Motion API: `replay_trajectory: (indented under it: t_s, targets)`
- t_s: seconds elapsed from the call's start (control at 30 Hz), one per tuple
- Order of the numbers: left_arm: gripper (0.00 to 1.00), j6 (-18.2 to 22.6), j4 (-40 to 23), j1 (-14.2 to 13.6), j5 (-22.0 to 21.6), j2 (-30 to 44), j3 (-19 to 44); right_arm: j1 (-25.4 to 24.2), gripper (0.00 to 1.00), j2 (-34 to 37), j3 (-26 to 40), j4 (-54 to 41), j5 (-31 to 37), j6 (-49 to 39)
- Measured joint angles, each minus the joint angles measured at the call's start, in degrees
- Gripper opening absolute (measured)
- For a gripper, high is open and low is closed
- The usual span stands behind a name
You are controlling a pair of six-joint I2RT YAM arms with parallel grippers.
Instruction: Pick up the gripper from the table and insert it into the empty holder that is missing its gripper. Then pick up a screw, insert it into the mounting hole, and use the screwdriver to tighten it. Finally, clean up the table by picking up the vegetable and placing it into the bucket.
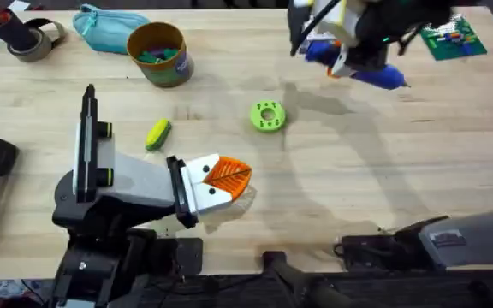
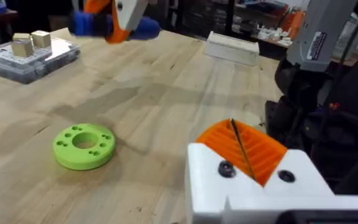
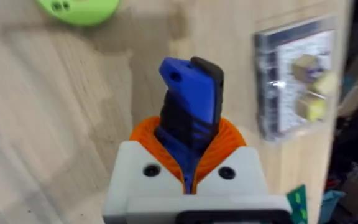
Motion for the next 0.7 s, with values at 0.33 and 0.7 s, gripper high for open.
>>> replay_trajectory:
  t_s: [0.33,0.7]
  targets:
    - [0.016,0.00,0.76,0.00,-4.07,0.00,0.00,-1.65,0.037,17.42,0.01,4.36,2.25,-8.92]
    - [0.424,0.20,0.98,0.00,-5.32,0.00,0.00,-1.66,0.699,20.76,0.23,4.74,5.40,-9.76]
